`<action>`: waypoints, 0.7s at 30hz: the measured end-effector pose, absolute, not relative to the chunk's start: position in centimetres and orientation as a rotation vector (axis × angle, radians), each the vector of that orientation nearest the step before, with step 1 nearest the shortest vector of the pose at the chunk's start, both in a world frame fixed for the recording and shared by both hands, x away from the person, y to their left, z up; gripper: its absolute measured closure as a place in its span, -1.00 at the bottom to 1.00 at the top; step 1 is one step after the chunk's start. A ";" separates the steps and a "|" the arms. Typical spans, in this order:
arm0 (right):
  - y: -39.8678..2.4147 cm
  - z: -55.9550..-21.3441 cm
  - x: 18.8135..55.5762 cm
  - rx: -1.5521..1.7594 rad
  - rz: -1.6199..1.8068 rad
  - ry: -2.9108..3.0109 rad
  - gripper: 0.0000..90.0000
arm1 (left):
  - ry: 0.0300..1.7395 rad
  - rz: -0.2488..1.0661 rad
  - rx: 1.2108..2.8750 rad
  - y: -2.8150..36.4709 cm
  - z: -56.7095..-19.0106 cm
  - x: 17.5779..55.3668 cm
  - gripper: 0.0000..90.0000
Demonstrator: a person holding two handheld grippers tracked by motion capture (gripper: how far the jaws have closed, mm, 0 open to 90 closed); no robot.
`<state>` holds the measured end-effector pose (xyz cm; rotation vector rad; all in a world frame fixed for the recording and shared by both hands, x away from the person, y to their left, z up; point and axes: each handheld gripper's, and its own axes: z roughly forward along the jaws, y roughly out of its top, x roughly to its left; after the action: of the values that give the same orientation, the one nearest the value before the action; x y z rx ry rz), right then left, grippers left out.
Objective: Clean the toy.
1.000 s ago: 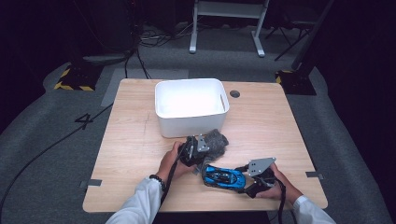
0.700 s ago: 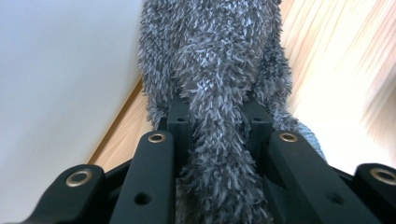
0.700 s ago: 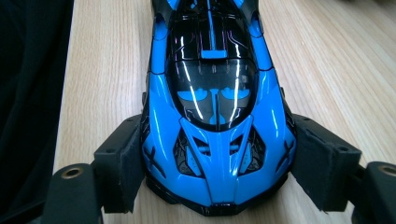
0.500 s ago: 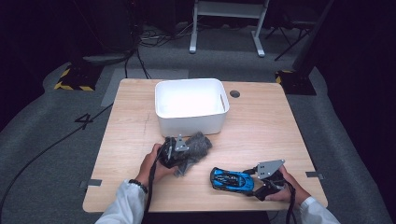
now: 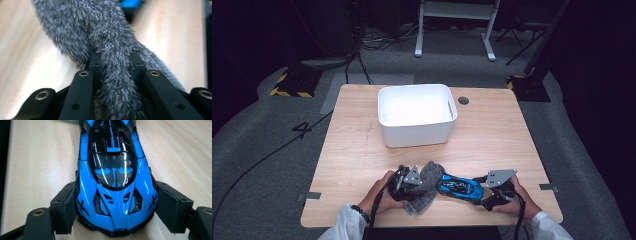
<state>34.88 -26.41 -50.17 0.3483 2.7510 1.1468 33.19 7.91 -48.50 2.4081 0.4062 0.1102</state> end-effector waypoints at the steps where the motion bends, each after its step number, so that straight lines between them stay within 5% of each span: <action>1: -26.5 -50.2 35.0 0.376 1.144 2.738 -0.43 | 0.393 0.099 2.411 7.9 -48.5 33.0 0.59; 21: -27.2 -50.2 35.3 0.357 1.167 2.777 -0.42 | 0.591 0.259 2.368 7.0 -49.0 35.7 0.44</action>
<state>35.28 -27.20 -50.15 0.3567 2.7769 1.1671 35.71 6.96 -48.95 2.3680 0.5908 0.2587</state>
